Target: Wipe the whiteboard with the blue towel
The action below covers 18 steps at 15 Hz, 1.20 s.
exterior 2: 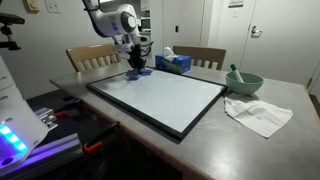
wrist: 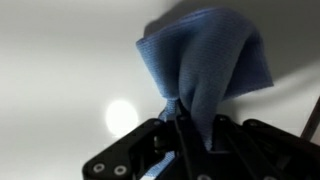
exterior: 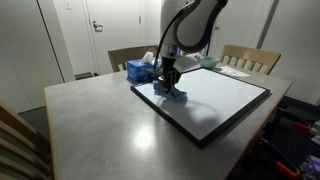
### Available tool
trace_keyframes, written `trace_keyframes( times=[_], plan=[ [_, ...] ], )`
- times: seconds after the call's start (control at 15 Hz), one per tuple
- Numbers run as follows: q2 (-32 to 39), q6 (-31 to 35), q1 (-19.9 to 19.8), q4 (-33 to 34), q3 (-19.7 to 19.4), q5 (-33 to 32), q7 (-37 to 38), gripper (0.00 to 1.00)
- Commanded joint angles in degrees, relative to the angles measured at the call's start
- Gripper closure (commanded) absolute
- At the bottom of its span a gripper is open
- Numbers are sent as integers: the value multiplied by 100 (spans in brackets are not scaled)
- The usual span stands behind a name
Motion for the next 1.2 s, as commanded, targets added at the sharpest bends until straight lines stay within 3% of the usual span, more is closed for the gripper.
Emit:
trace_keyframes(
  times=[0.0, 0.67, 1.13],
  plan=[
    [90, -44, -197, -158, 16, 64, -151, 96],
    [127, -123, -295, -258, -139, -101, -279, 96],
    [113, -400, -629, -393, -282, -164, -573, 96]
  ],
)
